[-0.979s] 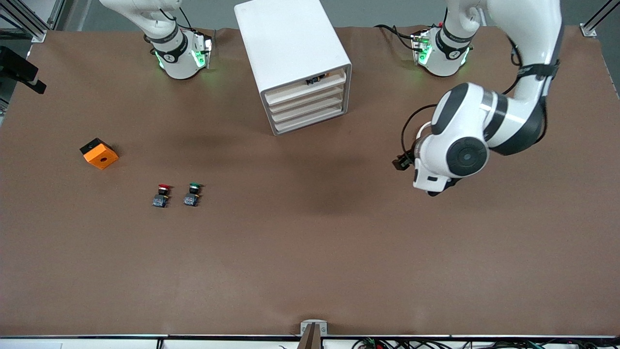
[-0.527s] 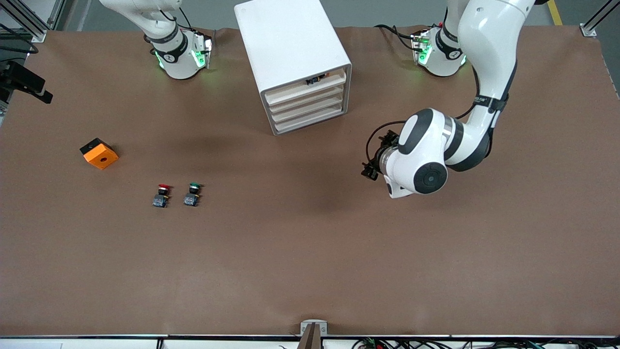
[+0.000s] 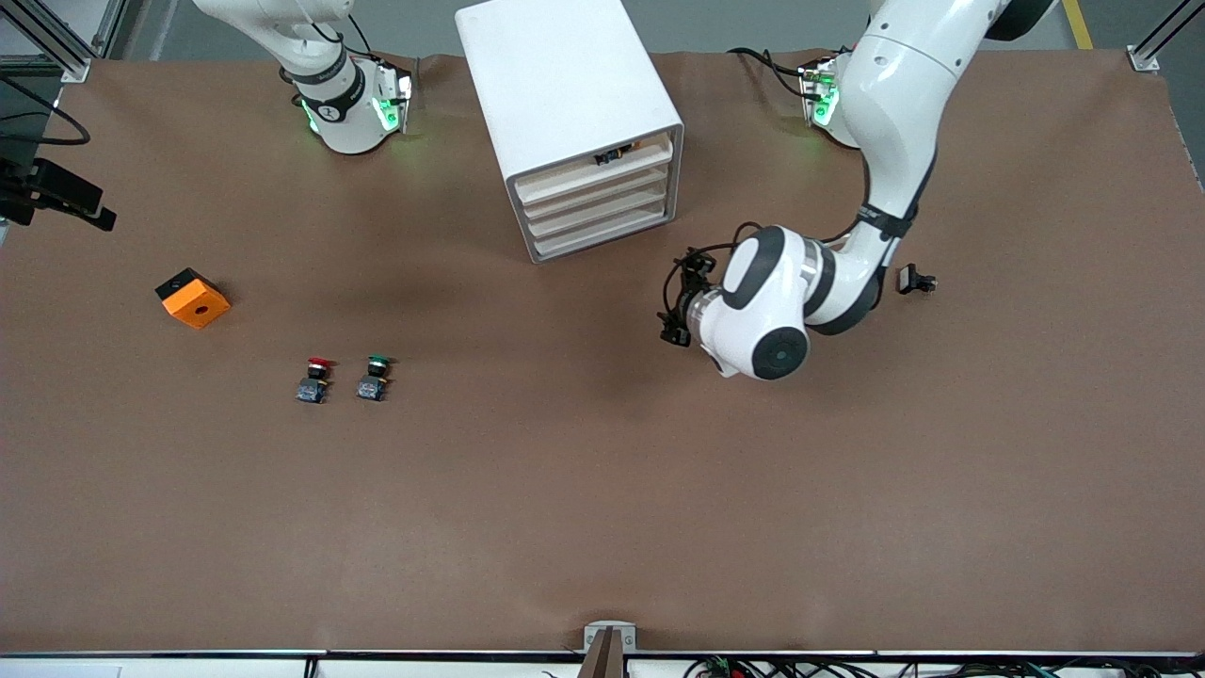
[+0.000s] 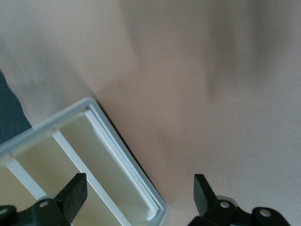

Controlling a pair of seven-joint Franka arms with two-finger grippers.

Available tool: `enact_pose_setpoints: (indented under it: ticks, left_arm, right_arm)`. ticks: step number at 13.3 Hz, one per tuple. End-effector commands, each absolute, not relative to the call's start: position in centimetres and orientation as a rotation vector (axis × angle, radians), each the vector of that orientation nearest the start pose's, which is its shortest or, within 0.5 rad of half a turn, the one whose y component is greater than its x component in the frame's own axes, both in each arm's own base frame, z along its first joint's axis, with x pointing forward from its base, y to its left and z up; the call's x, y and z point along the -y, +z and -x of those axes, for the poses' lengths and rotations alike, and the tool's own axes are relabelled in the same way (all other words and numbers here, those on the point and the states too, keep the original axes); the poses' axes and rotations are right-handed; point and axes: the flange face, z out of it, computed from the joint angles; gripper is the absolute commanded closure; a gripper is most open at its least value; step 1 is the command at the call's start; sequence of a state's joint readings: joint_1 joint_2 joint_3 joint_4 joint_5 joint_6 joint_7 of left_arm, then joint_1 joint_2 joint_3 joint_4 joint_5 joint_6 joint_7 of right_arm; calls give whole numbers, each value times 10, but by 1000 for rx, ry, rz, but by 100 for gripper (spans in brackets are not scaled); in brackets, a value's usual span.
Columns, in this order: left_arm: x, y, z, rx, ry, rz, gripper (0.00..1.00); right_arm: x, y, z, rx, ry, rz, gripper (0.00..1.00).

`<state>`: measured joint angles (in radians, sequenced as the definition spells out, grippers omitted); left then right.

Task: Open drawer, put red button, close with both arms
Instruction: 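Grasp the drawer handle with the left gripper while the right gripper reaches out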

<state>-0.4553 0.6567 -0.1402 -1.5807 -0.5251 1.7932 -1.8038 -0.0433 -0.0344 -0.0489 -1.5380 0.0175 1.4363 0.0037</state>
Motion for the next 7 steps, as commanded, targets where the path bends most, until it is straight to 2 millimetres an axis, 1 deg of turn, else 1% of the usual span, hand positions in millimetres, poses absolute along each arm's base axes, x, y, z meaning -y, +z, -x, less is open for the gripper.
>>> enact_pose_setpoints:
  ticks: [1, 2, 3, 4, 6, 7]
  left_arm:
    - [418, 241, -515, 1969, 975, 1884, 0]
    - [431, 238, -503, 1958, 957, 1869, 0]
    - [437, 234, -497, 1952, 960, 1857, 0]
    - [437, 233, -497, 1957, 985, 1837, 0]
    - [440, 223, -492, 1948, 1032, 1797, 0]
    - [442, 219, -490, 1944, 1045, 1789, 0]
  right_arm:
    - [48, 650, -531, -137, 105, 3124, 0]
    - [49, 647, -533, -140, 112, 3123, 0]
    - [49, 630, -542, -138, 166, 3121, 0]
    - [48, 622, -546, -135, 195, 3119, 0]
    - [49, 622, -547, -135, 191, 3119, 0]
    - [51, 614, -550, -145, 210, 3116, 0]
